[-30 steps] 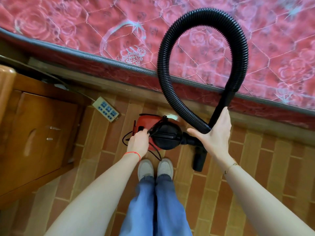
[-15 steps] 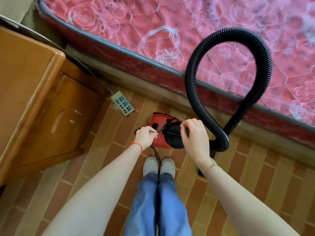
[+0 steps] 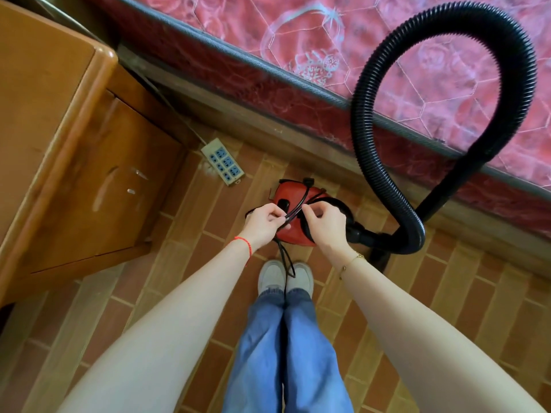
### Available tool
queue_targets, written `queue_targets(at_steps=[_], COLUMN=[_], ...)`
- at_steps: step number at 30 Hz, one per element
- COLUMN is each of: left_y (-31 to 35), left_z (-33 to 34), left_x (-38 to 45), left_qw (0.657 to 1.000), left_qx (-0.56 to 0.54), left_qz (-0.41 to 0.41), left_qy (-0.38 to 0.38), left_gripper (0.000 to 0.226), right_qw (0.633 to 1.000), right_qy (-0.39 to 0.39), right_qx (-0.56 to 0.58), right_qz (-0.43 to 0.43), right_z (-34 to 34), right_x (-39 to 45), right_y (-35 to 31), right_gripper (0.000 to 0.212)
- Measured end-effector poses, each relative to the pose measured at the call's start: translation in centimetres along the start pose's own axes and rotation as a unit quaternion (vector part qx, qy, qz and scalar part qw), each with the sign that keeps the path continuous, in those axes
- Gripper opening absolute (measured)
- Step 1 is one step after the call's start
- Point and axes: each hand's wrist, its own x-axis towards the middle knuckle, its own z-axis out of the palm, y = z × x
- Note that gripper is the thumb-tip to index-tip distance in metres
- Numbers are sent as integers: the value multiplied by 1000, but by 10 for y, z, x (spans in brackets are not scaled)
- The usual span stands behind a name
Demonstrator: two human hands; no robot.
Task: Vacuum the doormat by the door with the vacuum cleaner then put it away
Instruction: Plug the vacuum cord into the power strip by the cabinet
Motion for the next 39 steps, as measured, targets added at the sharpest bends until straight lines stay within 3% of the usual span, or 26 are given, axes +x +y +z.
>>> queue_targets(at_steps=[11, 14, 19, 23, 30, 35, 39], left_y=[-5, -4, -7, -16, -51, -72, -92], left_z=[-16, -27, -48, -61, -80, -86, -84], left_x=[-14, -19, -28, -35, -11, 40, 87], left_qw=[999, 997, 994, 990, 978, 968, 961], left_qx=[-18, -24, -60, -88, 54, 84, 127], left_qz=[44, 57, 64, 61, 41, 16, -1], left_qy=[13, 42, 62, 97, 198, 237, 246], left_gripper=[7, 7, 8, 13, 20, 21, 34], right_qw=[990, 985, 988, 990, 986, 985, 987], right_qy=[-51, -82, -97, -108, -156, -163, -156], right_qx=[124, 148, 116, 80, 43, 34, -17], right_qz=[35, 16, -15, -52, -44, -33, -34], right_z=[-1, 3, 10, 15, 37, 64, 94], right_x=[8, 8, 6, 2, 31, 70, 106], right_y=[-29, -46, -76, -97, -112, -114, -110], right_gripper=[16, 24, 41, 27, 18, 23, 34])
